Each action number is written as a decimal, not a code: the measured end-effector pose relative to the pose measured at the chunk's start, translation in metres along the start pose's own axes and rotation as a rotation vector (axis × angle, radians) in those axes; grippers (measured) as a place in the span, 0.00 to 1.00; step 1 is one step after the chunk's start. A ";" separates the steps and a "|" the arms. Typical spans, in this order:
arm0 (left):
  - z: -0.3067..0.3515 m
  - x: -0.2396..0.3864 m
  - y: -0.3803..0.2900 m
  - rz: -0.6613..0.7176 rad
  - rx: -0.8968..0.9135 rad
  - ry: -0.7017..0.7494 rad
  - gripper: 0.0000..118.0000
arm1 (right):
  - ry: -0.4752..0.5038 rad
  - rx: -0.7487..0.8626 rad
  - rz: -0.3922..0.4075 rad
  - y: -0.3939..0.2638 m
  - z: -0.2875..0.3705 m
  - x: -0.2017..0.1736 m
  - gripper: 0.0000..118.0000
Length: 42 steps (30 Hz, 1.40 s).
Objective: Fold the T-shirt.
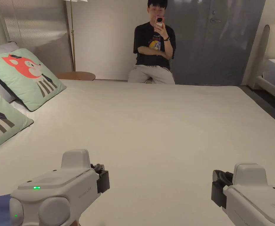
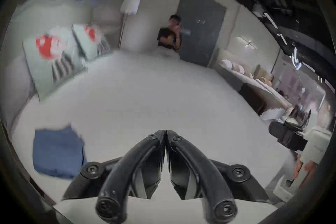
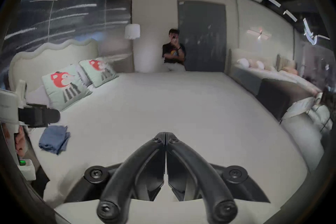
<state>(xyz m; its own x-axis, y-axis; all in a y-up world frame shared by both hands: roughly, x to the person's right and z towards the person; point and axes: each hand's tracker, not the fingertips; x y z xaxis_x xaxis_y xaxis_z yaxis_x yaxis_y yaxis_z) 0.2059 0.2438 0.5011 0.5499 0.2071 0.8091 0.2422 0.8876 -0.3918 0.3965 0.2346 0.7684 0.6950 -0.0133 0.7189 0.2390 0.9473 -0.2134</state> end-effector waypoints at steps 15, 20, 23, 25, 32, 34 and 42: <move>0.033 0.056 0.034 -0.163 0.494 0.173 0.01 | -0.202 0.429 0.094 0.058 0.036 0.001 0.00; 0.034 0.060 0.031 -0.219 0.514 0.198 0.01 | -0.198 0.435 0.097 0.057 0.037 -0.002 0.00; 0.036 0.059 0.034 -0.212 0.521 0.194 0.01 | -0.195 0.436 0.101 0.059 0.037 -0.003 0.00; 0.037 0.060 0.034 -0.209 0.529 0.201 0.01 | -0.191 0.438 0.106 0.060 0.038 -0.004 0.00; 0.038 0.060 0.032 -0.215 0.538 0.210 0.01 | -0.188 0.438 0.117 0.058 0.037 -0.006 0.00; 0.038 0.061 0.032 -0.215 0.539 0.209 0.01 | -0.187 0.437 0.115 0.058 0.037 -0.007 0.00; 0.037 0.062 0.029 -0.224 0.543 0.220 0.25 | -0.202 0.442 0.124 0.056 0.038 -0.008 0.04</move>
<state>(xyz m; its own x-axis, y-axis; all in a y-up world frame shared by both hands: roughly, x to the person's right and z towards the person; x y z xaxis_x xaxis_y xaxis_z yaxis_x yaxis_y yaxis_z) 0.2168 0.2977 0.5560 0.6984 -0.0466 0.7142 -0.0381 0.9940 0.1022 0.3788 0.2998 0.7759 0.5441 0.1291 0.8290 -0.1781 0.9834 -0.0362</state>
